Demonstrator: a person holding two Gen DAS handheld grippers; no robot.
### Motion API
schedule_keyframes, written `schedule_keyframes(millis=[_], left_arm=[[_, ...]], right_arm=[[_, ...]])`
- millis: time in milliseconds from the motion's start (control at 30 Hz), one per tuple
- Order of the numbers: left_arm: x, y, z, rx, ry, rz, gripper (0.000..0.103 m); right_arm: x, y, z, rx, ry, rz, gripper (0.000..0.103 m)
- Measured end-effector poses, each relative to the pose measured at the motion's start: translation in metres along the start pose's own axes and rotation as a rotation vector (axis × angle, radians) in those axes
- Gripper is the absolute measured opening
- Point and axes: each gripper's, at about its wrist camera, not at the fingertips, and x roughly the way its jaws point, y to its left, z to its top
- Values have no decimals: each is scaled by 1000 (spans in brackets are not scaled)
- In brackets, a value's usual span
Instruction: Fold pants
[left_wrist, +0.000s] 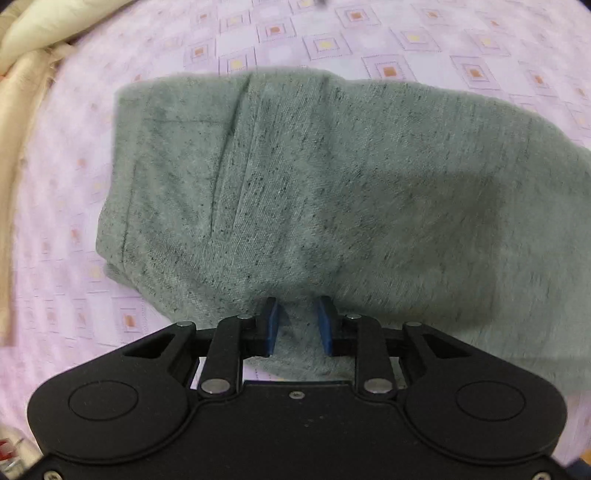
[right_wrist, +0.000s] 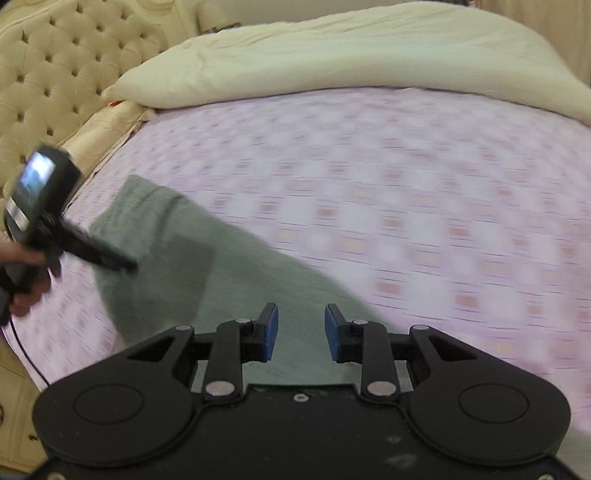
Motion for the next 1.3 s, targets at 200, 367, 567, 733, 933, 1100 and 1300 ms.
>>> schedule_keyframes(millis=[200,367,567,733,933,1100,1300], left_arm=[[-12,-15,-28,165,-57,8,35],[-38,5,-14,118,-80,-120,28],[-33,28,54,51,-177,-83,35],[4,47,53,79,-97,-106,34],[2,44,30,77,-99,-112,32],[9,55,41,30,-83,-162,32],[8,57,32,-9,-101,-170,32]], right_arm=[[65,84,21,-30,17,38,30],[129,120,-6,32,239,40,32],[123,131,-30,17,282,42,31],[97,105,9,132,151,31,30],[107,54,87,215,-16,-104,33],[180,39,106,149,174,-108,34],[169,64,68,34,232,-84,34]])
